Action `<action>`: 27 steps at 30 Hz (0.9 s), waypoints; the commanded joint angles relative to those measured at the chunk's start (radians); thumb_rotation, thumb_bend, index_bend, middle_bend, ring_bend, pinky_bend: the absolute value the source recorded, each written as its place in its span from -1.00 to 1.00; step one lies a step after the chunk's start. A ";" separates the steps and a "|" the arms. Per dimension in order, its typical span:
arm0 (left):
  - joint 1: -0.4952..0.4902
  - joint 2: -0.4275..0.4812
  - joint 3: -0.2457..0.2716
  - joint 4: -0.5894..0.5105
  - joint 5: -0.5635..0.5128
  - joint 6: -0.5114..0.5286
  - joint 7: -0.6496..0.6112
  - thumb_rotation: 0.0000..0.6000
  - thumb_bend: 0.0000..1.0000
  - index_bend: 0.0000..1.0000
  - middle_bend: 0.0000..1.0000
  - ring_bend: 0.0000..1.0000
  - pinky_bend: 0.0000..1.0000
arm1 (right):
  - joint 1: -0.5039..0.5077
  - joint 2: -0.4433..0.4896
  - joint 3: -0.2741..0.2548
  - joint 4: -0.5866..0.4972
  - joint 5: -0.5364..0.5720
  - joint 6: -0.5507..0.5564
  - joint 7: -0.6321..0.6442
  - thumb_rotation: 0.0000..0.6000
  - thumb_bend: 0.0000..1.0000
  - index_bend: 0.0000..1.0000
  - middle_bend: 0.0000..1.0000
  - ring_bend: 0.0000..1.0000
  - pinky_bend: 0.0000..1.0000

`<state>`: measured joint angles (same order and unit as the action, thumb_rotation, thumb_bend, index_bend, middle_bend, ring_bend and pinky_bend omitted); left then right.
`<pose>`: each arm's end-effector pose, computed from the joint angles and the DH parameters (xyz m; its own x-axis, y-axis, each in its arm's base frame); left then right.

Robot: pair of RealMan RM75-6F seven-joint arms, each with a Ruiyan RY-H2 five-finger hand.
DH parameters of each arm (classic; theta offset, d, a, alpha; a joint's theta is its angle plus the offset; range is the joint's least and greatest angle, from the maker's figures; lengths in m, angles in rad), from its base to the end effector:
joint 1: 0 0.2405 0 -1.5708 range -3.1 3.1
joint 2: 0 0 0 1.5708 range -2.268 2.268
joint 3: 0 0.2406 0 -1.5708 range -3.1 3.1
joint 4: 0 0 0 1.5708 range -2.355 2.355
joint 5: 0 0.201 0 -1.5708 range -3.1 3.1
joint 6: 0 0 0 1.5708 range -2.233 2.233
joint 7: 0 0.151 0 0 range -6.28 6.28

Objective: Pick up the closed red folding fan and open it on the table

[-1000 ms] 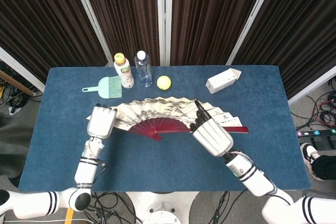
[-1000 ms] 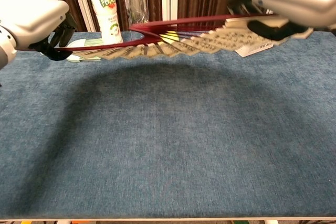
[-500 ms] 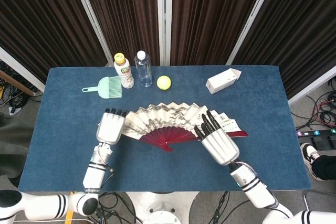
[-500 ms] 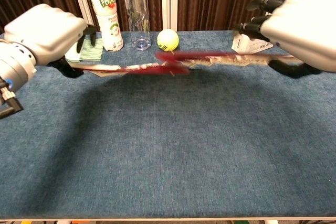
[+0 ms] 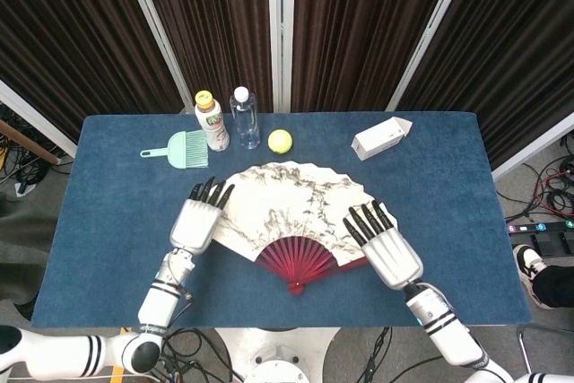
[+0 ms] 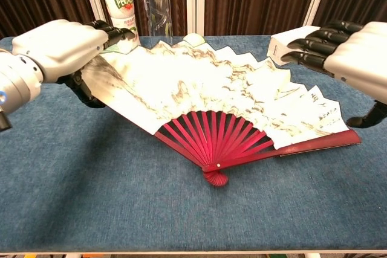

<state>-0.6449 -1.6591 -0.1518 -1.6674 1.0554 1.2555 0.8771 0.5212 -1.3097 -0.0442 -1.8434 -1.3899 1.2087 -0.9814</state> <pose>-0.1150 0.2889 -0.0156 0.6218 0.0895 0.7780 0.7593 -0.3125 -0.5708 -0.1588 -0.2384 0.0422 0.8560 0.0598 0.5135 -0.4226 -0.4910 0.7618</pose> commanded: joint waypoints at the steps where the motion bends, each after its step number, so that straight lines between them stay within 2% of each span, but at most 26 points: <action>1: -0.015 0.058 -0.009 -0.031 -0.033 -0.095 -0.084 1.00 -1.00 -0.89 -0.85 -1.00 -0.70 | -0.006 0.037 0.019 -0.018 0.042 -0.018 0.060 1.00 -1.00 -1.00 -1.00 -1.00 -1.00; 4: -0.031 0.090 -0.008 -0.032 -0.073 -0.149 -0.096 1.00 -1.00 -0.89 -0.86 -1.00 -0.84 | -0.017 0.060 0.022 -0.021 0.034 -0.005 0.092 1.00 -1.00 -1.00 -1.00 -1.00 -1.00; 7: -0.051 0.105 -0.011 -0.027 -0.117 -0.215 -0.128 1.00 -1.00 -0.89 -0.97 -1.00 -0.93 | -0.025 0.075 0.029 -0.019 0.034 0.001 0.125 1.00 -1.00 -1.00 -1.00 -1.00 -1.00; 9: -0.060 0.127 -0.030 -0.030 -0.153 -0.298 -0.225 1.00 -1.00 -0.89 -1.00 -1.00 -0.98 | -0.027 0.087 0.034 -0.014 0.036 -0.001 0.150 1.00 -1.00 -1.00 -1.00 -1.00 -1.00; 11: -0.068 0.157 -0.045 -0.013 -0.139 -0.390 -0.340 1.00 -1.00 -0.89 -1.00 -1.00 -1.00 | -0.032 0.099 0.038 -0.007 0.033 0.001 0.176 1.00 -1.00 -1.00 -1.00 -1.00 -1.00; 14: -0.072 0.178 -0.044 0.036 -0.083 -0.428 -0.417 1.00 -1.00 -0.89 -1.00 -1.00 -1.00 | -0.039 0.113 0.044 0.001 0.031 0.006 0.214 1.00 -1.00 -1.00 -1.00 -1.00 -1.00; 16: -0.063 0.180 -0.046 0.063 -0.045 -0.399 -0.453 1.00 -1.00 -0.89 -1.00 -1.00 -1.00 | -0.045 0.127 0.050 0.009 0.024 0.013 0.248 1.00 -1.00 -1.00 -1.00 -1.00 -1.00; 19: -0.022 0.177 -0.055 0.104 0.031 -0.297 -0.527 1.00 -1.00 -0.89 -0.97 -1.00 -1.00 | -0.061 0.151 0.055 0.029 0.009 0.031 0.317 1.00 -1.00 -1.00 -1.00 -1.00 -1.00; 21: 0.013 0.185 -0.061 0.134 0.064 -0.220 -0.569 1.00 -1.00 -0.89 -0.92 -1.00 -1.00 | -0.074 0.176 0.056 0.048 -0.002 0.033 0.419 1.00 -0.99 -1.00 -0.99 -1.00 -1.00; 24: 0.072 0.208 -0.061 0.174 0.096 -0.119 -0.627 1.00 -1.00 -0.84 -0.85 -1.00 -0.99 | -0.098 0.213 0.058 0.100 -0.024 0.042 0.607 1.00 -0.79 -1.00 -0.93 -1.00 -1.00; 27: 0.136 0.246 -0.034 0.205 0.128 -0.052 -0.690 1.00 -1.00 -0.74 -0.79 -1.00 -0.94 | -0.134 0.236 0.056 0.161 -0.039 0.069 0.784 1.00 -0.56 -1.00 -0.87 -1.00 -1.00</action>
<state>-0.5768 -1.4526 -0.2019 -1.5085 1.1353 1.1328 0.2575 0.4329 -1.1199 0.0103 -1.7612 -1.3998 1.2481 -0.4019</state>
